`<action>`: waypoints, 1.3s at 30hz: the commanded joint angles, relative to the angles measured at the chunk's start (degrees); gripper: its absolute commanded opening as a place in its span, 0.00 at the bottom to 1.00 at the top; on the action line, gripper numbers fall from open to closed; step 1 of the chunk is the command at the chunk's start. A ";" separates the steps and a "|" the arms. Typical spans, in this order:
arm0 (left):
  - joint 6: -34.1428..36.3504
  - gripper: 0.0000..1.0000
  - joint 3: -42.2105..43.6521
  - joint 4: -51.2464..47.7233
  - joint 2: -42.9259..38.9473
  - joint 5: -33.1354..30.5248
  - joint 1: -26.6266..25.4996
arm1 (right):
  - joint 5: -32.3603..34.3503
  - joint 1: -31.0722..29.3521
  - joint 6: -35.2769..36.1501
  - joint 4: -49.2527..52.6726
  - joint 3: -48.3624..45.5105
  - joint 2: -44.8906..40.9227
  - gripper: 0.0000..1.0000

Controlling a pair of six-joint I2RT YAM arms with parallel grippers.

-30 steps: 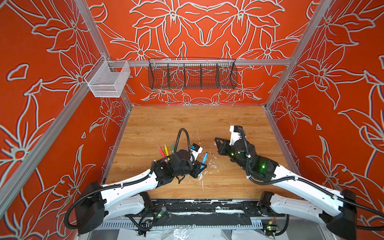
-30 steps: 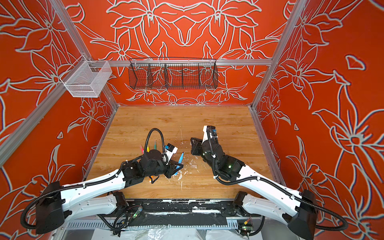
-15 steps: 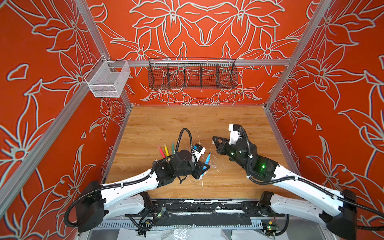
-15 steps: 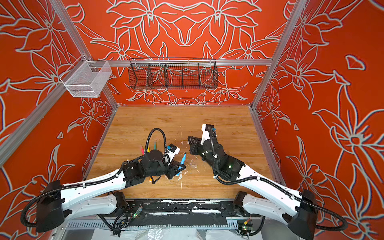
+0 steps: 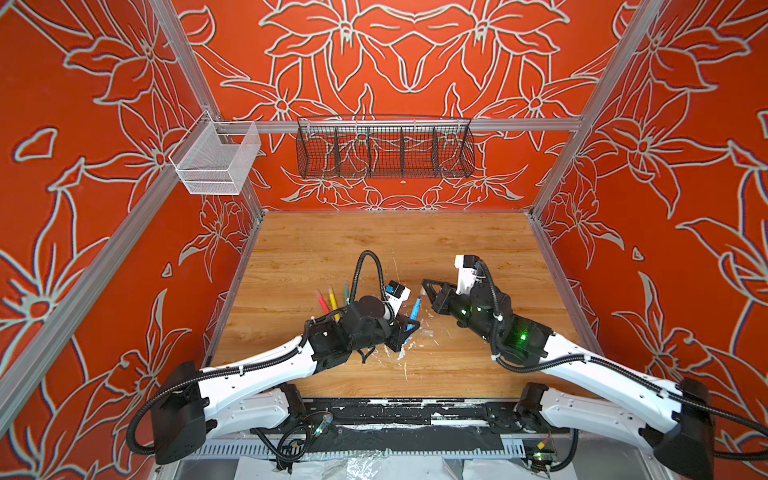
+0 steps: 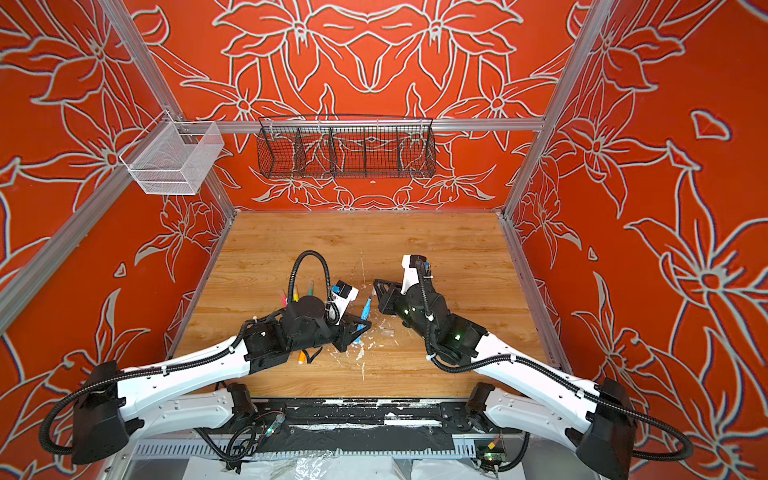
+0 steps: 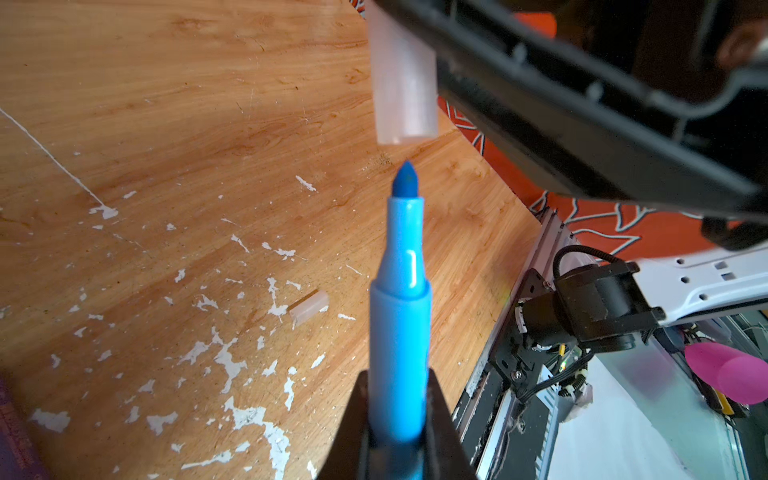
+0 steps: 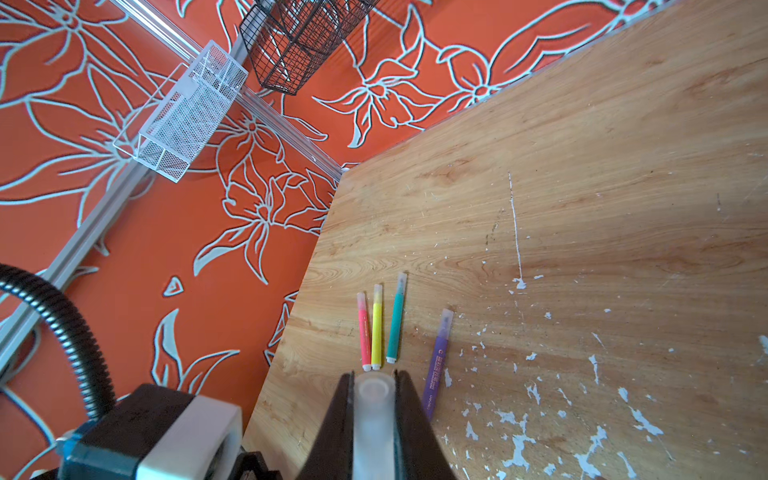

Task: Insert the pens into the pen caps
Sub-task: 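Lower the cap onto the blue marker tip with the right gripper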

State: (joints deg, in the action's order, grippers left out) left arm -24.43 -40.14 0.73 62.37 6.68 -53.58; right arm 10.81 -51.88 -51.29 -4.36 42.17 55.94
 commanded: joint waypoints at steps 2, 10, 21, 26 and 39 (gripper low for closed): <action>0.89 0.00 -1.42 0.23 0.92 -1.15 -0.31 | -1.83 -0.53 -1.84 -3.14 -0.67 0.20 0.10; 0.87 0.00 -1.23 0.15 1.42 -1.74 -0.29 | -2.43 -0.59 -1.79 -3.11 -0.19 1.04 0.10; 1.81 0.00 -2.05 -0.79 0.31 -3.06 -0.29 | -2.35 -0.68 -2.43 -3.28 -1.96 0.22 0.10; 2.26 0.00 -2.55 -0.34 0.50 -3.40 -0.30 | -3.36 -0.90 -2.98 -3.87 -2.17 1.51 0.10; 1.59 0.00 -6.25 1.33 3.58 -4.07 1.20 | -3.07 -3.92 -4.35 -11.95 -6.55 2.25 0.11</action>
State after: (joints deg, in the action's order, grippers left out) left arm -22.83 -43.42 -2.13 65.56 1.65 -53.21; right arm 10.09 -53.82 -54.30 -13.32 37.71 57.95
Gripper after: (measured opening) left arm 0.135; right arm 0.168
